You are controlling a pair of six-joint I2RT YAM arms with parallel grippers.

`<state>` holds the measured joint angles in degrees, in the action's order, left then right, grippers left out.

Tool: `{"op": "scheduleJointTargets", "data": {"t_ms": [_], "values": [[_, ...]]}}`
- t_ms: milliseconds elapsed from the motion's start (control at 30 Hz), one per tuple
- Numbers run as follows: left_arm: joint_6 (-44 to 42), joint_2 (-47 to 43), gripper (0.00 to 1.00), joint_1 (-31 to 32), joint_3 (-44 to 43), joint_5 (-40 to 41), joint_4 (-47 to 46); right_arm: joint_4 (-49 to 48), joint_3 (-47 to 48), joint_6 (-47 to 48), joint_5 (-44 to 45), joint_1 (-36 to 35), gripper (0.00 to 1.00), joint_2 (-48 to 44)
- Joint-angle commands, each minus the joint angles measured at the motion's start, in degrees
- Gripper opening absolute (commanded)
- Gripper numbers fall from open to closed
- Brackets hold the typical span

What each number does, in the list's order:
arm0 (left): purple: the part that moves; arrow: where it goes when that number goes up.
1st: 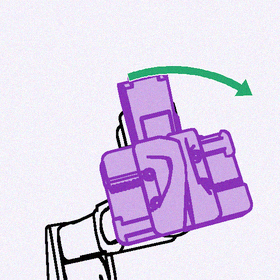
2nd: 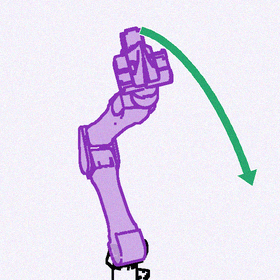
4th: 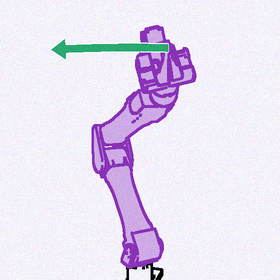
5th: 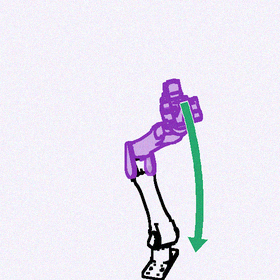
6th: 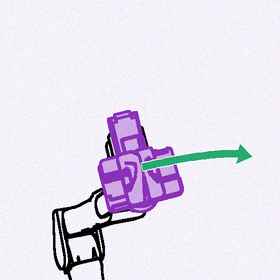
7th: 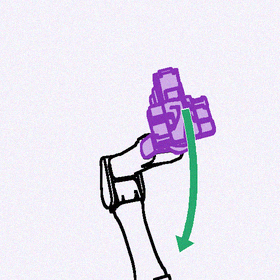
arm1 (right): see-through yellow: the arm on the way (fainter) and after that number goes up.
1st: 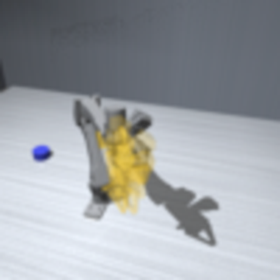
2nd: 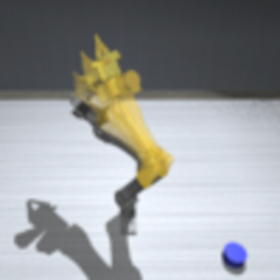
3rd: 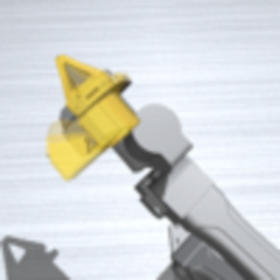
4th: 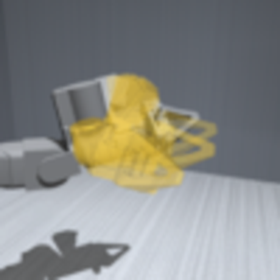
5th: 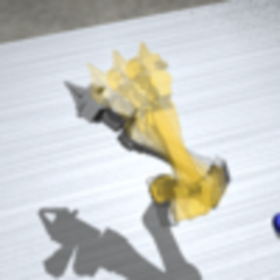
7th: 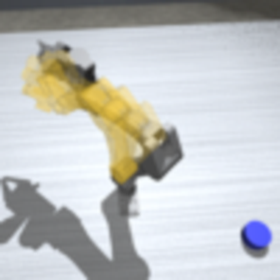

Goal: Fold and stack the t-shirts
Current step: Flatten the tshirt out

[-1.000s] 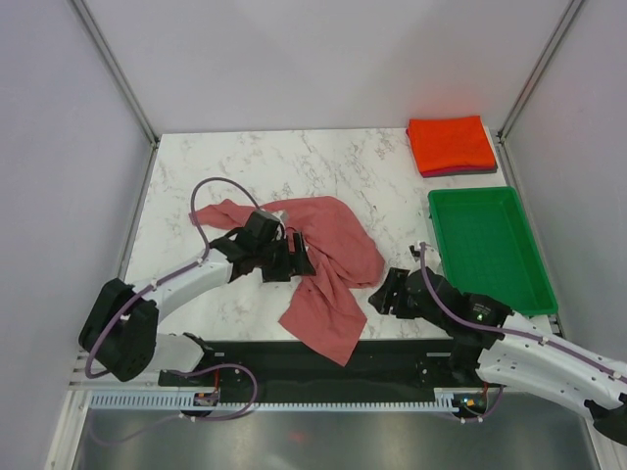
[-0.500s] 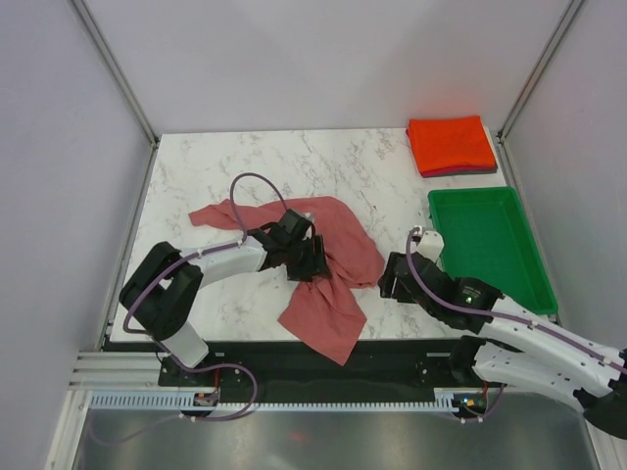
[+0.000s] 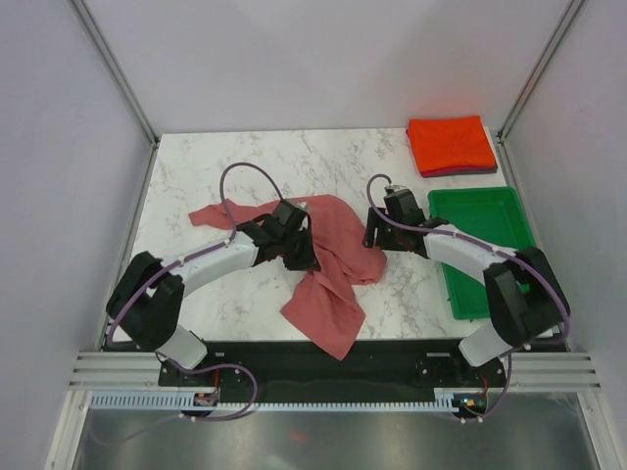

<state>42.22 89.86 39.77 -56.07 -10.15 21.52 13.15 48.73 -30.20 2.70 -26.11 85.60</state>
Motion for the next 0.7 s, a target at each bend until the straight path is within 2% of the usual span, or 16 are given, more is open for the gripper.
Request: {"op": "scheduleJointTargets", "data": {"t_ms": [0, 100, 133, 200, 233, 300, 367, 400, 433, 533, 667], "values": [[-3.02, -7.06, 0.02, -2.23, 0.86, 2.51, 4.23, -8.23, 7.68, 6.11, -8.94, 1.41, 0.72, 8.24], [-3.02, -12.86, 0.02, -5.13, 4.04, 1.63, 5.29, -7.87, 9.89, 6.55, -10.95, 2.2, 0.6, 13.27], [-3.1, -15.22, 0.02, -5.92, 4.56, 1.28, 5.29, -7.53, 10.24, 6.2, -11.13, 2.9, 0.39, 14.14], [-3.37, -17.17, 0.02, -7.94, 4.49, -0.64, 5.46, -5.25, 11.91, 5.5, -11.4, 3.95, 0.17, 13.54], [-3.54, -17.88, 0.02, -8.56, 3.96, -1.44, 5.73, -1.32, 12.61, 5.5, -10.44, 4.31, 0.0, 10.75], [-3.72, -19.81, 0.02, -9.7, 0.8, -3.63, 6.43, 4.05, 15.07, 5.32, -5.8, 4.75, 0.0, 5.92], [-3.28, -21.3, 0.02, -9.89, -3.31, -6.44, 6.69, 12.31, 18.05, 5.15, 0.71, 4.84, 0.0, -3.31], [-2.85, -21.92, 0.02, -9.8, -4.56, -10.98, 6.61, 15.04, 19.28, 4.71, 2.38, 4.75, 0.0, -6.38], [-2.49, -22.53, 0.02, -9.8, -5.79, -13.29, 6.61, 20.03, 20.43, 4.45, 4.14, 4.75, 0.0, -12.33], [-1.0, -26.05, 0.02, -9.71, -9.13, -19.28, 6.69, 26.81, 25.79, 3.22, 8.72, 4.75, 0.0, -22.21], [-1.26, -29.92, 0.02, -12.07, -11.86, -20.61, 7.92, 27.29, 33.44, 2.86, 8.2, 4.75, 0.0, -27.68]]}}
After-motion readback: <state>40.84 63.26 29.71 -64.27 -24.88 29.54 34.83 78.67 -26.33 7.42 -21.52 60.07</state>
